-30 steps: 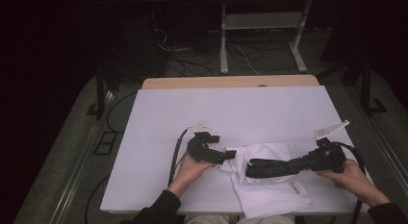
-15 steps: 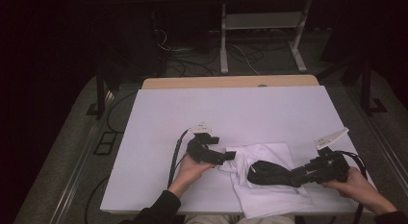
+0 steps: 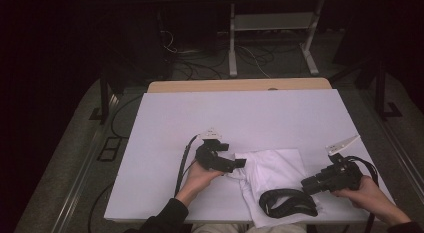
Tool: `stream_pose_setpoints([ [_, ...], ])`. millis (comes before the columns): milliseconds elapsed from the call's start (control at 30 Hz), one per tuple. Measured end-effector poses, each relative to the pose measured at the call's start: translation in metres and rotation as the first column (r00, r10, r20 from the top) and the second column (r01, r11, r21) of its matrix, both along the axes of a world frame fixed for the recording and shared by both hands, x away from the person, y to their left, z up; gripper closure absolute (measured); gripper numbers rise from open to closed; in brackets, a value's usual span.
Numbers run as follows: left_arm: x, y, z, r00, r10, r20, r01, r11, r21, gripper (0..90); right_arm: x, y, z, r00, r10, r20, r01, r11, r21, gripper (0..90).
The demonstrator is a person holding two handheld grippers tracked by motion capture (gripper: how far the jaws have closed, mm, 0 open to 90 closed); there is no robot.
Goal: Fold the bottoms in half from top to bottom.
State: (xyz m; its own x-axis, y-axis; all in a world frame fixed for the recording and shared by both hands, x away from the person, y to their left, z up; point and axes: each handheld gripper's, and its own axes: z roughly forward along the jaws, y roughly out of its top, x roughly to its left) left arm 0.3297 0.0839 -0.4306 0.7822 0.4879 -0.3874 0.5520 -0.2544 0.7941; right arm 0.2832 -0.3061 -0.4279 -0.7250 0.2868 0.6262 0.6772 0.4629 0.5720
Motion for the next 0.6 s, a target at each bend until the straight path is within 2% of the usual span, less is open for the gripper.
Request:
stream_pose_setpoints([
  [267,0.000,-0.001,0.000,1.0000,-0.004,0.000,0.004,1.0000,-0.006,2.0,0.003,0.007,0.005,0.9978,-0.040,0.052,0.042,0.9984,-0.037,77.6],
  [433,0.000,0.000,0.000,1.0000,0.001,0.001,-0.001,1.0000,-0.007,1.6,0.006,0.019,0.009,0.9953,-0.053,0.082,0.057,0.9972,-0.048,82.1],
  [600,0.000,0.001,0.001,1.0000,0.005,0.003,-0.005,0.9999,-0.013,1.1,0.009,0.034,0.011,0.9953,-0.040,0.088,0.045,0.9975,-0.055,83.7],
])
